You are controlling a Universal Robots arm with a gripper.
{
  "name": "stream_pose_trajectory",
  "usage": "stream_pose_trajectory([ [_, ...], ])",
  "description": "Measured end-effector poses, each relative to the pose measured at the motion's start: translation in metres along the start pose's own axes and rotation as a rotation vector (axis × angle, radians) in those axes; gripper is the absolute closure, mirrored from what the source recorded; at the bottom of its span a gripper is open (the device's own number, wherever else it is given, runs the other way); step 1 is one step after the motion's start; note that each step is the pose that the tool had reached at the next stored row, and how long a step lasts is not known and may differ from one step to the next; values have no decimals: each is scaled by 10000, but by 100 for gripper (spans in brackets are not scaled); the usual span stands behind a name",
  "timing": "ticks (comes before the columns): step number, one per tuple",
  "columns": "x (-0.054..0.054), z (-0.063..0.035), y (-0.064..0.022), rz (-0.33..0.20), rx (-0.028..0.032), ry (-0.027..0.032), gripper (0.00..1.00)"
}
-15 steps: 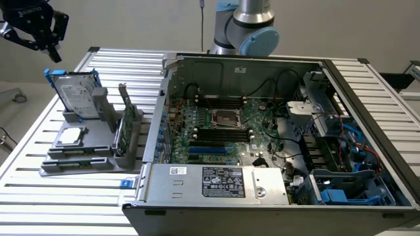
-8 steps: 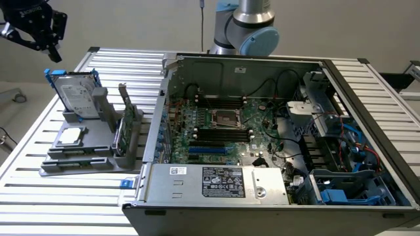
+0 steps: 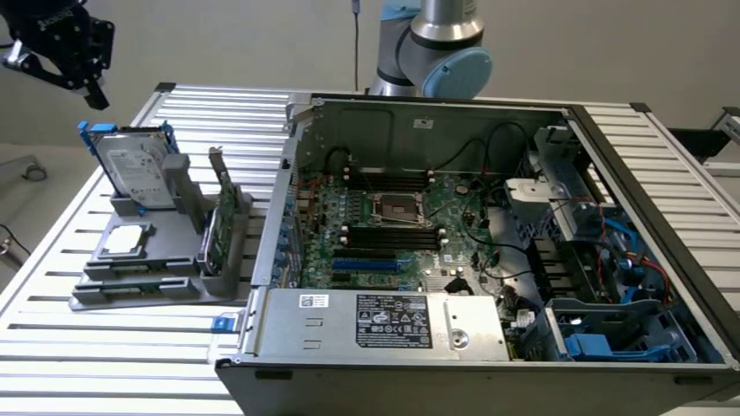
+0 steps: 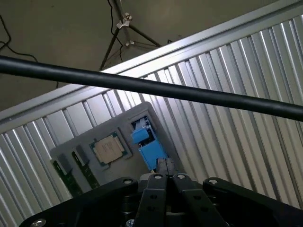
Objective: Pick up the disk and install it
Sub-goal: 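Pick up the disk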
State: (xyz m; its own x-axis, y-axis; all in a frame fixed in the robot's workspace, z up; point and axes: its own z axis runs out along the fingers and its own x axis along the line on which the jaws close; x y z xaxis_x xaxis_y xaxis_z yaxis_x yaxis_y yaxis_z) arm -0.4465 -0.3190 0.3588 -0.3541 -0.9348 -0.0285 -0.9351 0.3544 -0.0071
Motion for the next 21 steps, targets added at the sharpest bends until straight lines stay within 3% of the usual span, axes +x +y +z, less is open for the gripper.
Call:
stream_pose_trajectory([
  [21, 0, 8, 0, -3819, -109, -27, 89],
])
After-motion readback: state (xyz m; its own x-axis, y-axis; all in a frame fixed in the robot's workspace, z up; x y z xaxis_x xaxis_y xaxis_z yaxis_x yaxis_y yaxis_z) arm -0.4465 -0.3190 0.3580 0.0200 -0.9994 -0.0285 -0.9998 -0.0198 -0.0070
